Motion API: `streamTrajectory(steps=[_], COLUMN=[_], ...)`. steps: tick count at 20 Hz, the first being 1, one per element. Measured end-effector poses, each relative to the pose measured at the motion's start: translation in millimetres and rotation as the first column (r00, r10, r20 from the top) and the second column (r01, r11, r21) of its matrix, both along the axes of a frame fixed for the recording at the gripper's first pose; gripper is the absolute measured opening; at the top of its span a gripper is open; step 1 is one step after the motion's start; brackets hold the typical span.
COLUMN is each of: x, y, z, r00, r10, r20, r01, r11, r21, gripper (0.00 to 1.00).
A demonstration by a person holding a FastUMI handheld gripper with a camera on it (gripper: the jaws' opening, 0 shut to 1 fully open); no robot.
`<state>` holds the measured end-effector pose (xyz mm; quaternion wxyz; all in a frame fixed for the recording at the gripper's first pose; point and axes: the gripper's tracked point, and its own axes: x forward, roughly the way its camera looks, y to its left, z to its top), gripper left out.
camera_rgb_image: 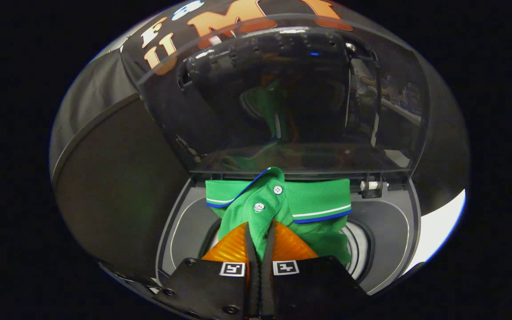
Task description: Put the clothes into the washing machine and then close the washing machine lid.
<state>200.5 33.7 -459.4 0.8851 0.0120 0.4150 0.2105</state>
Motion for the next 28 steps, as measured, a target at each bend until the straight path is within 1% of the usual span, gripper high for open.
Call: streamTrajectory(steps=[3, 5, 7, 9, 11, 13, 18, 20, 26, 28], x=[-4, -13, -26, -41, -48, -49, -47, -46, -46, -49], y=[0, -1, -5, -6, -8, -8, -19, -22, -24, -23], z=[-17, -41, -66, -87, -91, -92, -104, -108, -104, -95], r00=[0.999, 0.994, 0.984, 0.971, 0.957, 0.946, 0.919, 0.909, 0.924, 0.935], r10=[0.019, 0.015, -0.006, -0.042, -0.082, -0.093, -0.160, -0.178, -0.184, -0.172], r20=[-0.035, -0.108, -0.179, -0.235, -0.278, -0.311, -0.361, -0.376, -0.336, -0.311], r01=[-0.021, -0.022, -0.014, 0.013, 0.044, 0.050, 0.080, 0.087, 0.096, 0.093], r11=[0.999, 0.998, 0.994, 0.992, 0.989, 0.988, 0.970, 0.965, 0.961, 0.964], r21=[-0.037, -0.065, -0.107, -0.124, -0.141, -0.145, -0.228, -0.247, -0.261, -0.251], gripper=[0.09, 0.09, 0.09, 0.10, 0.09, 0.09, 0.11, 0.33, 0.99, 0.99])
